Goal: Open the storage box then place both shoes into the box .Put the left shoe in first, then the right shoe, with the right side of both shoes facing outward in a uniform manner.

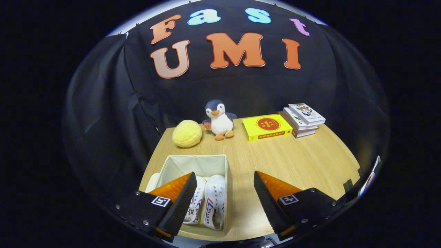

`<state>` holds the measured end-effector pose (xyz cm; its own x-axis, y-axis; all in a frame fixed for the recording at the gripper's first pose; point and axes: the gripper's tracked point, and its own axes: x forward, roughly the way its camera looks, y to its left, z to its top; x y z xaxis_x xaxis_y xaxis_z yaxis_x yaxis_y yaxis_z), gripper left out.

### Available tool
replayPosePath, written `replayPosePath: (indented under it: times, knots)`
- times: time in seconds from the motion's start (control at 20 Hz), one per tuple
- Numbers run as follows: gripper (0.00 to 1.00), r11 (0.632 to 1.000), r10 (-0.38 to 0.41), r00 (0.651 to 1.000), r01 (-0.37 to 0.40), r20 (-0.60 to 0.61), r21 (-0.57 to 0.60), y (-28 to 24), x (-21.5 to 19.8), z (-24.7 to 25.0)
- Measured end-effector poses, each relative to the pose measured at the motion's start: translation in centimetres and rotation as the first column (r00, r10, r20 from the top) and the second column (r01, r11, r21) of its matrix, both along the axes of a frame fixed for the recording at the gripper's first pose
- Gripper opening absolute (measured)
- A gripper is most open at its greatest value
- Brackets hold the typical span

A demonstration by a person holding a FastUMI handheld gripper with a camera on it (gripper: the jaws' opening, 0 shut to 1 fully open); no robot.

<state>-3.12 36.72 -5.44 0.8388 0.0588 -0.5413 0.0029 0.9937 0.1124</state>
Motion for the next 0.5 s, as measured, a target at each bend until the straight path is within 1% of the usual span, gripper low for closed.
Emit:
replayPosePath:
  times: [0.1,0.25,0.35,0.5]
  knots:
    - [0.98,0.999,-0.022,0.998,0.023,0.06,-0.022,-2.4,0.7,2.4]
    - [0.98,0.996,-0.043,0.986,0.055,0.163,-0.067,-5.9,1.4,5.9]
    - [0.98,0.995,-0.058,0.976,0.073,0.212,-0.061,-7.8,1.4,7.9]
    - [0.98,0.993,-0.102,0.961,0.114,0.258,-0.032,-11.4,1.3,10.1]
